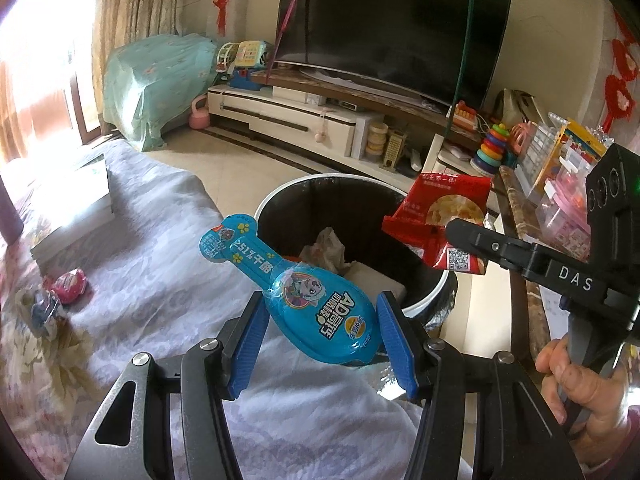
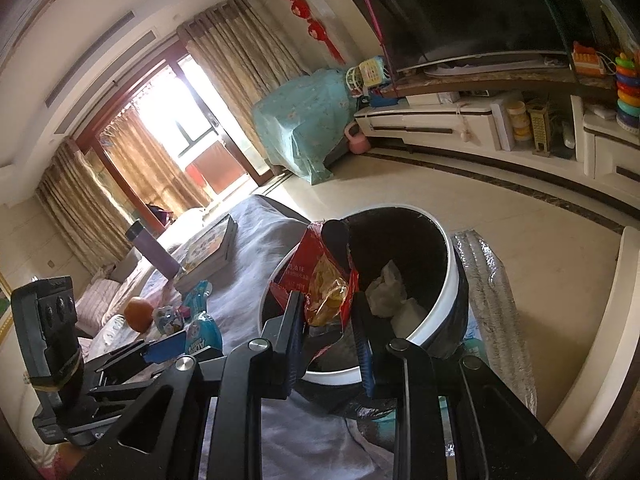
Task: Collect trash
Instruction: 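Carry the blue package and red chip bag with both tools over the bin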
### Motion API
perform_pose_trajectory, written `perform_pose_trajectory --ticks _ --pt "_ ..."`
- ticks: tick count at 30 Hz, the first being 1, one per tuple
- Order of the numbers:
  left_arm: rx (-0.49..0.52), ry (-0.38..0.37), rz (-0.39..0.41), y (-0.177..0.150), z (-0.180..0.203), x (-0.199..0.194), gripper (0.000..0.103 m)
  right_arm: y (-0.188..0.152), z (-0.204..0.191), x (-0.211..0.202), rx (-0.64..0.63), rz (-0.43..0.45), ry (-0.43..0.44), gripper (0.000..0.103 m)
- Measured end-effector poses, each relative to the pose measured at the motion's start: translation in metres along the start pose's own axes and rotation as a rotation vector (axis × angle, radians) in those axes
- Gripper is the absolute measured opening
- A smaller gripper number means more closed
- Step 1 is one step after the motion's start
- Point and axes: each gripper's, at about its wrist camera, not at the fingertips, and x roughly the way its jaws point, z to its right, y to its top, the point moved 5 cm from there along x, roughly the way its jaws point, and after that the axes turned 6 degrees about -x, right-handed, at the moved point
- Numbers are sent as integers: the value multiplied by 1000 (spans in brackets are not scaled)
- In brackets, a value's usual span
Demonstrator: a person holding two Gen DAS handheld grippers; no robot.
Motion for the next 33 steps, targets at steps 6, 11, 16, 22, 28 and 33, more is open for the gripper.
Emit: perform_pose_trajectory --ticks 6,11,16,22,28,33 --pt "6 -2 -2 5 1 8 54 2 1 2 -4 -8 -8 24" --pt "12 -5 0 10 3 15 54 4 2 4 -4 -10 -13 24" --pt "25 -8 -4 15 6 22 54 6 4 7 -7 -18 -17 24" --pt "37 -3 -13 20 9 32 54 11 7 12 -9 -38 -18 24" --pt "42 1 -26 26 9 44 54 15 9 16 -16 -50 -23 25" --pt "47 1 -37 32 10 55 54 18 11 20 -17 -63 -27 25"
